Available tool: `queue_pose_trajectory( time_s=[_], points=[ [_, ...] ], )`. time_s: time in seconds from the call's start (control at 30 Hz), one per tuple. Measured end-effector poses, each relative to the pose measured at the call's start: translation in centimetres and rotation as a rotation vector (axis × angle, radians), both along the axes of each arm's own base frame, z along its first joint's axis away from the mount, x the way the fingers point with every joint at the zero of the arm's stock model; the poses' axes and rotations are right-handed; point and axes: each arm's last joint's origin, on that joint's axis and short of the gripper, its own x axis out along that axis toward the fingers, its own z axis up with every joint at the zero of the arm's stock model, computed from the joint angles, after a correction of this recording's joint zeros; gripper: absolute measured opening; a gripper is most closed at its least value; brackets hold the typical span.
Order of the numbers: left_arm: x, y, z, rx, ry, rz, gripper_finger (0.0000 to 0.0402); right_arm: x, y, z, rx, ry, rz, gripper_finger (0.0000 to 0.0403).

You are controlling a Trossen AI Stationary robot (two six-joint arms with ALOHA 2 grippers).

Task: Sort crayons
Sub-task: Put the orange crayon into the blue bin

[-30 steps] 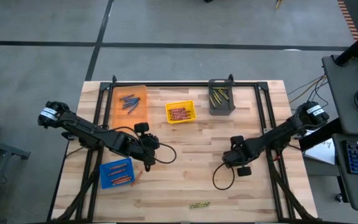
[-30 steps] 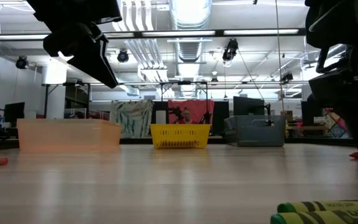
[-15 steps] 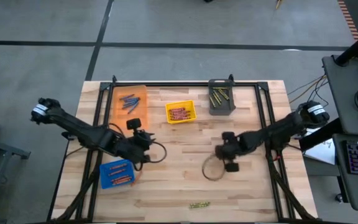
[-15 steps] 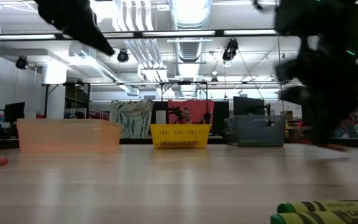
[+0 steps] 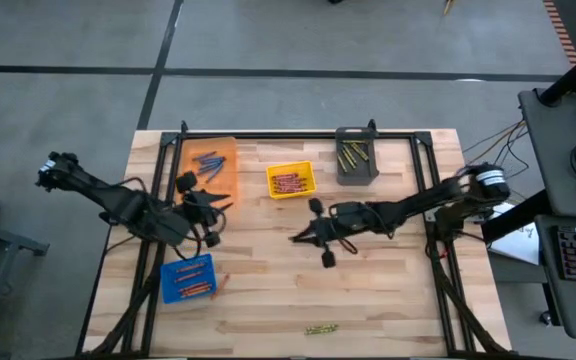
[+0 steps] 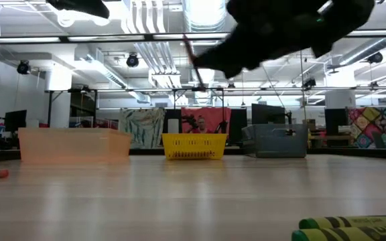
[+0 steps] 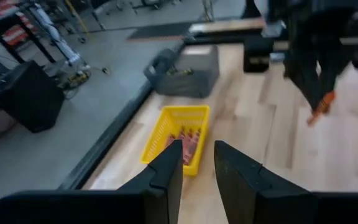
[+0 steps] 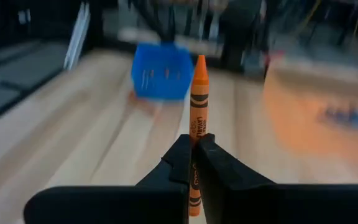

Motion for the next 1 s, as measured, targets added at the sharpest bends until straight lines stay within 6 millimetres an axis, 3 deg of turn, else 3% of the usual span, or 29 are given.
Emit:
queue_pose_trajectory(
  time_s=[0.27, 0.63, 1.0],
  points=[
    [-1.9, 1.0, 1.5, -0.03, -0.095, 0.024, 0.0075, 6.1, 0.0, -1.3, -0.003, -0.286, 0.012, 0.0008],
    [-3.6, 1.9, 2.6, -0.069, -0.17, 0.024, 0.0075, 15.6, 1.2, -2.2, 0.032, -0.415, 0.151, 0.0008],
    [-4.1, 2.2, 2.9, -0.08, -0.189, 0.021, 0.0075, 21.3, 2.0, -4.0, 0.128, -0.489, 0.26, 0.0008]
  ],
)
